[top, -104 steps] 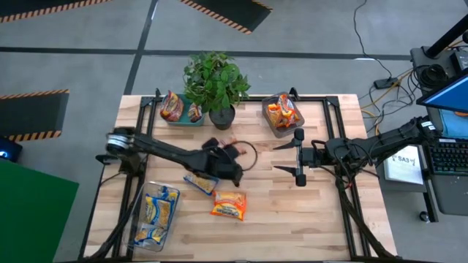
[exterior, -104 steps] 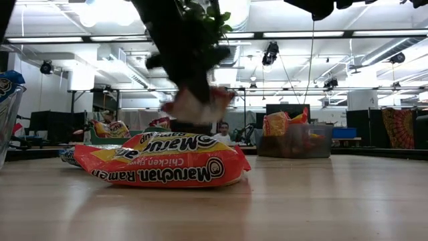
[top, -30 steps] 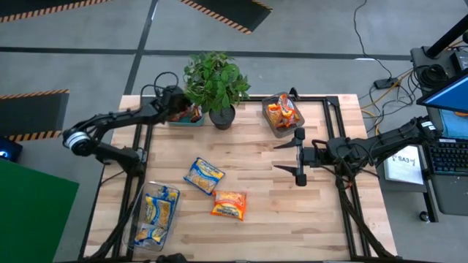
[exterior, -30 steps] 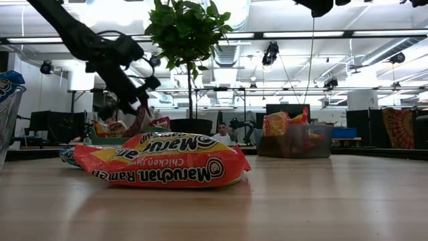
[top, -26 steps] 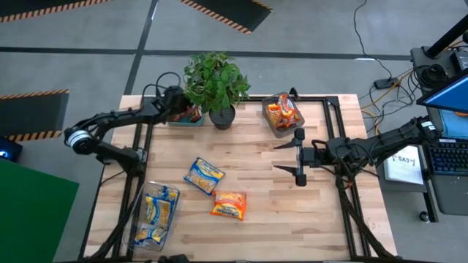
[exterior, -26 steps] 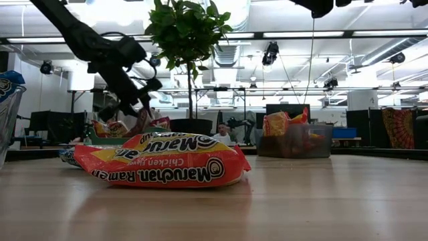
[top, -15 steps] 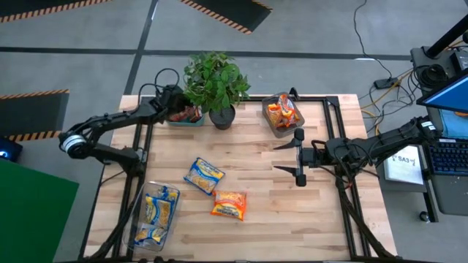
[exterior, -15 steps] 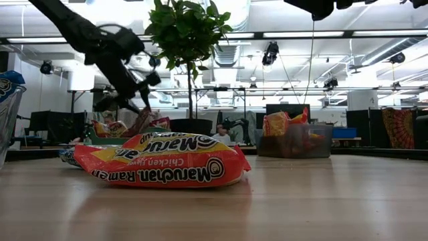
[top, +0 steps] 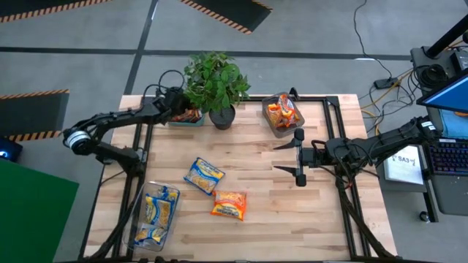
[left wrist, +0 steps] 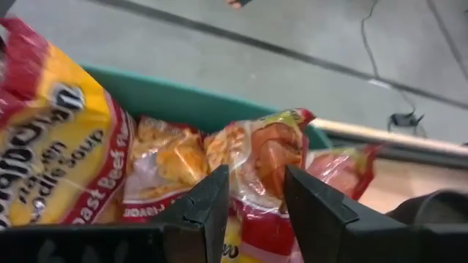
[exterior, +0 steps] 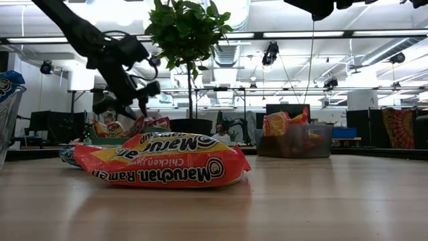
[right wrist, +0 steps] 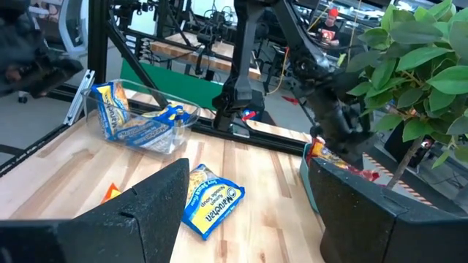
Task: Sort Maruchan noodles
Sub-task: Put the red noodle pack into the green bin, then put the orange noodle pack into the black bin
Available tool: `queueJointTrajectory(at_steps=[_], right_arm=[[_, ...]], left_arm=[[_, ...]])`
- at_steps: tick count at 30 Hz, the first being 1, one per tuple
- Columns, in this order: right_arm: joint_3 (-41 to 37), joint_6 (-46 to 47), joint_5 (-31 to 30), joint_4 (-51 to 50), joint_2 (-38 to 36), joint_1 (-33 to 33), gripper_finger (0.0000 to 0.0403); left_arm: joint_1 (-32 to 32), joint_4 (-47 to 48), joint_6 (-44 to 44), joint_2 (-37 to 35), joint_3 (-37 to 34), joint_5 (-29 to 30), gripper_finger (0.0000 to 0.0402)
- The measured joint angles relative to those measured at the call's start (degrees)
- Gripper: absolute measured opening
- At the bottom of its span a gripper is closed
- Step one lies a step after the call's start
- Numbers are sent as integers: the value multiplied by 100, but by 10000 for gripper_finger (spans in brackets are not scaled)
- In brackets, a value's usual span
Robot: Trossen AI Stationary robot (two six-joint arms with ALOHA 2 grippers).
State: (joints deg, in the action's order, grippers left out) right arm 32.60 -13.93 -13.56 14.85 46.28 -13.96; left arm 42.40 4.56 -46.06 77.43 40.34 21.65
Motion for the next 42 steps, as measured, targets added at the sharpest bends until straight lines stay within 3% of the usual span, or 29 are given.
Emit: queueJointTrajectory(at_steps=[7, 15, 19, 24, 29, 34, 42], right_arm=[[0, -7, -2, -4, 0, 0, 270], [0, 119, -4, -91, -1, 0, 270], [0, 423, -4, -162, 9, 0, 270], [0, 1032, -3, -299, 134, 0, 270], [0, 1680, 33, -302, 401, -2, 270], [0, 2599, 91, -303, 836, -2, 270], [413, 4105, 1647, -258, 1810, -4, 270]], left_arm=[[-60, 45, 213, 256, 4, 94, 115], [-513, 449, 545, -668, 26, 99, 115], [-1431, 554, 801, -1168, 26, 233, 115], [-2857, 584, 822, -1523, 26, 959, 115], [-4220, 564, 902, -1553, 26, 1488, 115], [-5345, 373, 956, -1389, 26, 1521, 115], [-6475, -534, 957, -640, 26, 1526, 115]])
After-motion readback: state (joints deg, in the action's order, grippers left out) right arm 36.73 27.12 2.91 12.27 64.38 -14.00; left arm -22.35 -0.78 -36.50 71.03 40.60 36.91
